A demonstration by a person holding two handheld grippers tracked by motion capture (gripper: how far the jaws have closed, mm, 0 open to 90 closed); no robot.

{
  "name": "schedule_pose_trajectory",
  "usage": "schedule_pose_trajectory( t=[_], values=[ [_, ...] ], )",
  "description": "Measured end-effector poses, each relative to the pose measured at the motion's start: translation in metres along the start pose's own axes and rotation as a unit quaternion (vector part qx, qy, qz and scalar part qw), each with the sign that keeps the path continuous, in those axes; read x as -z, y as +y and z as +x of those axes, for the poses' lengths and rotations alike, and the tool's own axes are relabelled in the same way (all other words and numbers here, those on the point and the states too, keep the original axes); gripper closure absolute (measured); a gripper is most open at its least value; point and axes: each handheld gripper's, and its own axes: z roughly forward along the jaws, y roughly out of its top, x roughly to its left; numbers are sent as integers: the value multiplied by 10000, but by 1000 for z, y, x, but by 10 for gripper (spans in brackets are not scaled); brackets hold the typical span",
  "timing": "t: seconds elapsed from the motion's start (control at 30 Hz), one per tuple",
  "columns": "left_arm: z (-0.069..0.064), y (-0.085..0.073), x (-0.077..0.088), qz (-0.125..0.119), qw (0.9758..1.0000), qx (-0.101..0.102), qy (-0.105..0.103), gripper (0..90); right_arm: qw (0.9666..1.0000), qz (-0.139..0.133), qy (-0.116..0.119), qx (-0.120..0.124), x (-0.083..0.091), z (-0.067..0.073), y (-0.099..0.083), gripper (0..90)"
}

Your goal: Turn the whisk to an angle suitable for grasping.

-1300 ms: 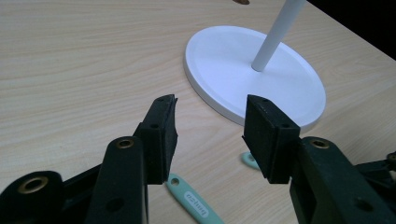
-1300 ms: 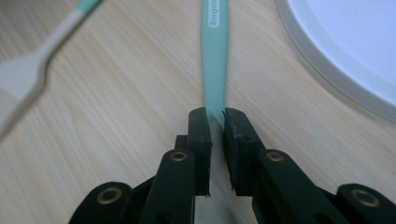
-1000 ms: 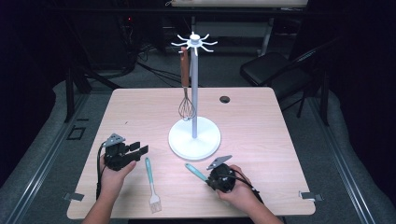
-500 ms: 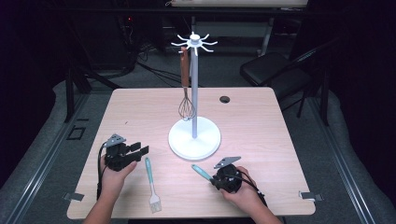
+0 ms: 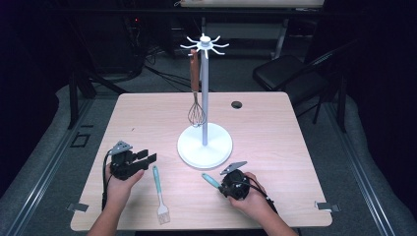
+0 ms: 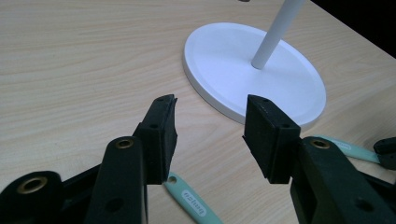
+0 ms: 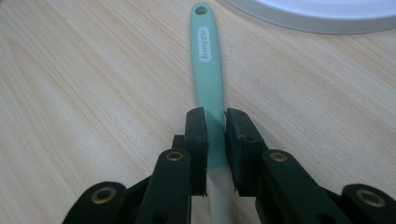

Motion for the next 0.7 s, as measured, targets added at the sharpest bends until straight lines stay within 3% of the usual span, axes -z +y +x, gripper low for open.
schedule_pose_trajectory(
  t=[0.33,0.7],
  values=[
    [-2,0,-2,-6,10000,-8,-59,530,9994,296,-99,147,-1,4,7,793],
    [-5,0,-3,-8,10000,-32,-70,525,9992,216,-164,287,-1,6,5,798]
  ],
)
